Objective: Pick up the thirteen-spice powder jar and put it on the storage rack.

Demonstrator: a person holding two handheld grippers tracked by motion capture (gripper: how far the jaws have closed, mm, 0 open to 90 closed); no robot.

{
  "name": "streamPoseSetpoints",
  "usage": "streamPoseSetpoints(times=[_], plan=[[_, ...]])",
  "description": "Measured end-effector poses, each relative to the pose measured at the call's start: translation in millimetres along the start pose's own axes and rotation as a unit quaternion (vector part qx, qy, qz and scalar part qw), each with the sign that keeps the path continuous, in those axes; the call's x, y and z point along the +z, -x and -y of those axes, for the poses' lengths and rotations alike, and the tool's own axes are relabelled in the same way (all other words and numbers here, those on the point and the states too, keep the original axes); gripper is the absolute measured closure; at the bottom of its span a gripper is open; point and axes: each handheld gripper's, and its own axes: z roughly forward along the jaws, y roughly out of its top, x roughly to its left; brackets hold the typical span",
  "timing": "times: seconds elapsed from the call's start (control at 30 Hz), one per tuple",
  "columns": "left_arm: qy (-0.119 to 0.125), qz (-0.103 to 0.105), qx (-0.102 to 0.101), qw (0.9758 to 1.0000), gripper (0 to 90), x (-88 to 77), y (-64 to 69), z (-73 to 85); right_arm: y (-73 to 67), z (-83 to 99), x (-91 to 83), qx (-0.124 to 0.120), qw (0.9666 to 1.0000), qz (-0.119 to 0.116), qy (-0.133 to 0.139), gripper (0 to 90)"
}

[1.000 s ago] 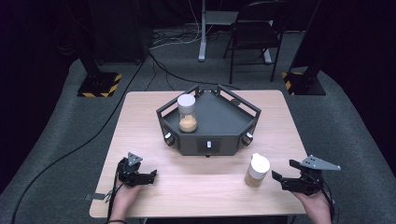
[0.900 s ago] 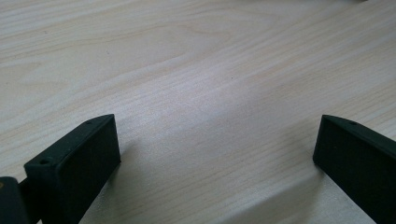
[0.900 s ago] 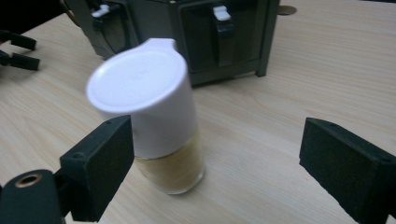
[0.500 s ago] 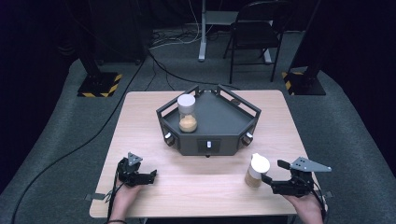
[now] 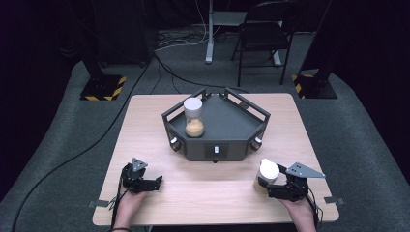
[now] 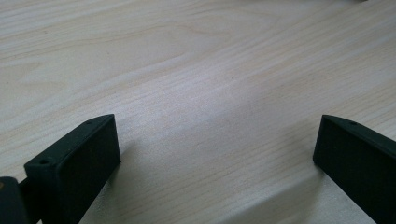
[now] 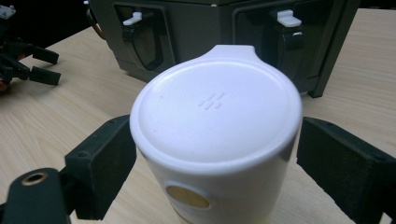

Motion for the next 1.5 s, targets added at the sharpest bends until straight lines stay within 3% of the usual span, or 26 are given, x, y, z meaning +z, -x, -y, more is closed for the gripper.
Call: streamPoseSetpoints(times=[0.2, 0.37, 0.43, 0.6, 0.87, 1.07, 1.5], plan=[[0.0, 0.0, 0.0, 1.0, 0.0, 0.0, 0.1, 0.0, -1.8, 5.2, 10.5, 0.005, 0.9999, 0.01, 0.008, 15.7], [0.0, 0.0, 0.0, 1.0, 0.0, 0.0, 0.0, 0.0, -6.5, 8.4, 18.2, -0.008, 0.9997, 0.02, 0.014, 19.7], [0.0, 0.0, 0.0, 1.0, 0.0, 0.0, 0.0, -0.1, -5.2, 9.6, 21.4, -0.002, 0.9998, 0.015, 0.015, 22.6], [0.0, 0.0, 0.0, 1.0, 0.0, 0.0, 0.0, 0.0, -12.7, 11.0, 24.8, -0.02, 0.9994, 0.024, 0.016, 27.5], [0.0, 0.0, 0.0, 1.0, 0.0, 0.0, 0.0, 0.0, -13.9, 1.8, 25.3, -0.021, 0.9995, 0.026, 0.001, 28.1], [0.0, 0.0, 0.0, 1.0, 0.0, 0.0, 0.0, 0.0, -14.2, -6.5, 22.9, -0.024, 0.9994, 0.024, 0.006, 28.2], [0.0, 0.0, 0.0, 1.0, 0.0, 0.0, 0.0, 0.0, -12.3, -39.1, 20.3, -0.038, 0.9992, 0.014, 0.006, 28.4]])
